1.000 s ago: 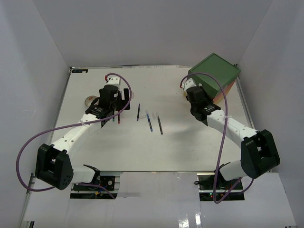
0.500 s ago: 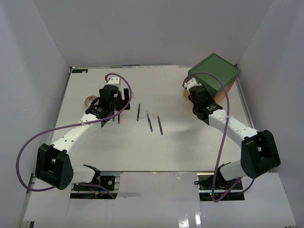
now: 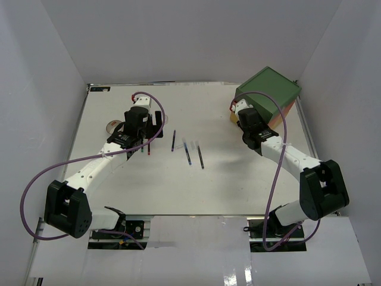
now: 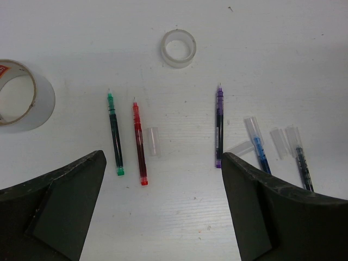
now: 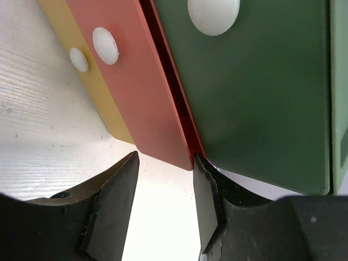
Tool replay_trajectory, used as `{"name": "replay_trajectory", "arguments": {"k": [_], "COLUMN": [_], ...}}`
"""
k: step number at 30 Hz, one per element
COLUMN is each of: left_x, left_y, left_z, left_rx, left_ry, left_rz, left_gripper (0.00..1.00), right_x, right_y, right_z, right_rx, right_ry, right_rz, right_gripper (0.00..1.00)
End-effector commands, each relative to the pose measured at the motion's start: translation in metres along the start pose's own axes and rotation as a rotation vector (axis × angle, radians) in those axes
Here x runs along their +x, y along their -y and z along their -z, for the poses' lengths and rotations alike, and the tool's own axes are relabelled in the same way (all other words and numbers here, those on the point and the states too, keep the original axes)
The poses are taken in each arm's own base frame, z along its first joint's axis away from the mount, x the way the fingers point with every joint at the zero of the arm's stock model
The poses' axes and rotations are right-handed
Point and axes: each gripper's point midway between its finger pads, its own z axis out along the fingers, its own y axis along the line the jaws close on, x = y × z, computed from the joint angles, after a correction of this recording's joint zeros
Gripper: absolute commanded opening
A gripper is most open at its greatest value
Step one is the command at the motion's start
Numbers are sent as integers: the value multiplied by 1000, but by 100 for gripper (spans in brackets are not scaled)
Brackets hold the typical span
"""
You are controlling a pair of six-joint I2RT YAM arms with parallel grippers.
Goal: Sort the stationery into containers
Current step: Open the drawer in the storage box.
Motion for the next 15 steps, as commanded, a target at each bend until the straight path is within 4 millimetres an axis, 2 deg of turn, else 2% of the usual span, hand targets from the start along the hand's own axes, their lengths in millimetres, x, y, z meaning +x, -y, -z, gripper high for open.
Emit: {"name": "replay_trajectory", "arguments": {"k": [1, 6, 15], "left_x": [-4, -3, -1], "left_y": [-1, 0, 0], "left_z": [4, 3, 1], "left_rx": [5, 6, 6], "left_ry": [17, 13, 7], "left_rz": [-1, -1, -6], "left_gripper": [98, 98, 98], "right_x": [2, 0, -11], "right_y": [-7, -9, -5], "right_z": [-4, -4, 2], "right_rx": [-33, -58, -121], "right_ry": [-2, 15, 81], "right_rz": [-8, -5, -4], "right_gripper": [50, 48, 36]}}
